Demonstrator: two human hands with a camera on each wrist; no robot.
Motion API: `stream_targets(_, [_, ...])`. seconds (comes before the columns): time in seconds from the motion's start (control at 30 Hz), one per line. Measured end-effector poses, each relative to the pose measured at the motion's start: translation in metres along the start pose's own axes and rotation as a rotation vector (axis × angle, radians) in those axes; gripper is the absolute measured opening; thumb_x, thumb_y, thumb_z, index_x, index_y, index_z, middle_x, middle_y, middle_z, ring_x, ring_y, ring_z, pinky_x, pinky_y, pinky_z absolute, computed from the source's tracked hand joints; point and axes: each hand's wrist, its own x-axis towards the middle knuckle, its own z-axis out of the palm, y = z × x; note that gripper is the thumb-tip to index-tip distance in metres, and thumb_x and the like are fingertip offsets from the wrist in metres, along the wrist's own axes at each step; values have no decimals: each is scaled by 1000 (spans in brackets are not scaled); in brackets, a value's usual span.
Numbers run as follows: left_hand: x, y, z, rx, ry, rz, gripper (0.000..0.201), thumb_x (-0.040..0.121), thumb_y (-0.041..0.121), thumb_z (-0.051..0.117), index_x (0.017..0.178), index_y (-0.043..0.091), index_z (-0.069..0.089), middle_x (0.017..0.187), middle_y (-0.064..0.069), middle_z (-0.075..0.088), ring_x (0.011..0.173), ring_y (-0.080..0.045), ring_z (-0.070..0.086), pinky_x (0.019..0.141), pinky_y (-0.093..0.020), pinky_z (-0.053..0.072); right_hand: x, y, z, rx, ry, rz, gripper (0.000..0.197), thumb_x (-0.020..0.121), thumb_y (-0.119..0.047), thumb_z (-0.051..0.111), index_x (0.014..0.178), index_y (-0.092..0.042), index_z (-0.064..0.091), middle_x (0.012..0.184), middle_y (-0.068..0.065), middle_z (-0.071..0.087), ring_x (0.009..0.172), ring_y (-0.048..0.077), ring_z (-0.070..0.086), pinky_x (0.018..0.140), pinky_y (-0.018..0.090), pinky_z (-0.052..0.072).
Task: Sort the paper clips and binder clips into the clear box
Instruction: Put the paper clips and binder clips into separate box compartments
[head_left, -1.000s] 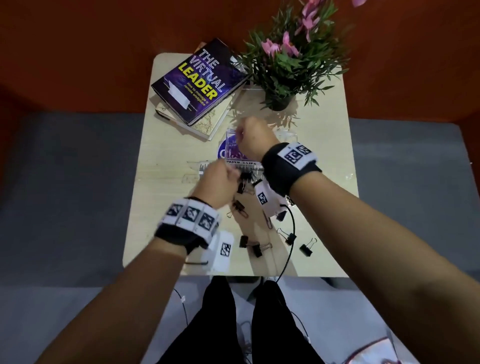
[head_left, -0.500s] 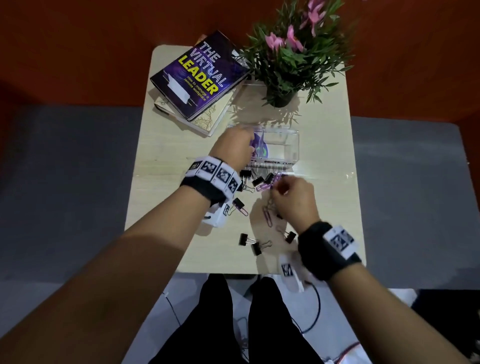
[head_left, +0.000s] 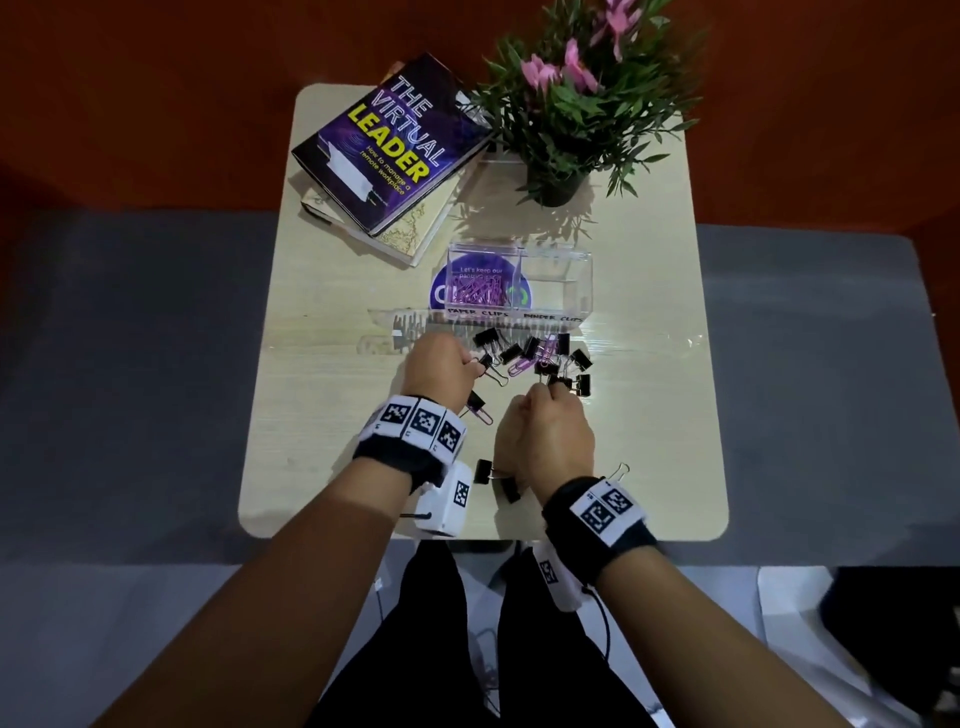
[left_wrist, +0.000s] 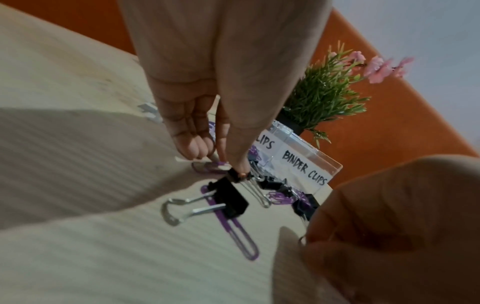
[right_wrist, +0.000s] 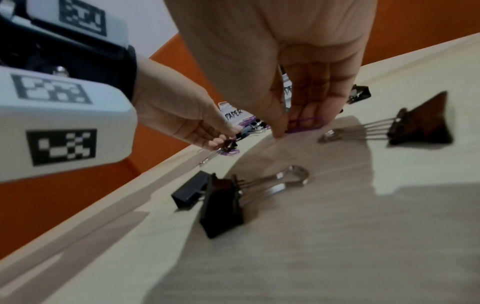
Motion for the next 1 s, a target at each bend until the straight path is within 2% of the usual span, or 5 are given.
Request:
stream_targets(0.2, [8, -12, 2, 102, -92, 25, 26, 81, 16, 75, 64, -3, 68, 76, -15, 69, 70, -22, 62, 77, -31, 54, 15, 10, -28, 456, 31, 118, 18, 86, -1, 50, 86, -14, 38, 66, -4, 50, 57, 7, 45, 52, 27, 28])
stream_targets(0.4, [-1, -18, -6, 2, -19, 83, 7, 85, -3, 54, 84, 4, 53, 78, -11, 61, 70, -29, 60, 68, -39, 54, 44, 14, -25, 102, -98, -187, 11, 87, -11, 51, 91, -7, 60, 91, 12, 62, 80, 32, 57, 59, 29, 35])
stream_targets(0.6, [-30, -24, -11, 61, -245, 301, 35, 88, -5, 40, 117, 14, 42, 94, -12, 64, 76, -28, 60, 68, -43, 49, 57, 17, -16, -96, -25, -229, 15, 82, -18, 61, 95, -15, 68, 94, 8, 64, 85, 32, 60, 63, 32, 44])
stream_targets(0.77, [-28, -37, 3, 484, -327, 576, 22, 94, 17, 54, 115, 13, 53, 111, -8, 57, 104, -28, 53, 93, -38, 40, 59, 18, -12, -277, -14, -346, 11, 71, -6, 72, 78, -3, 64, 83, 15, 60, 69, 34, 59, 52, 33, 37])
stream_targets(1.0, [-21, -34, 7, 661, -259, 666, 6, 94, 13, 51, 99, 11, 53, 108, -9, 51, 98, -29, 49, 85, -39, 40, 46, 22, -6, -232, -39, -496, 12, 70, -10, 70, 75, -7, 59, 76, 11, 56, 63, 30, 55, 51, 28, 27])
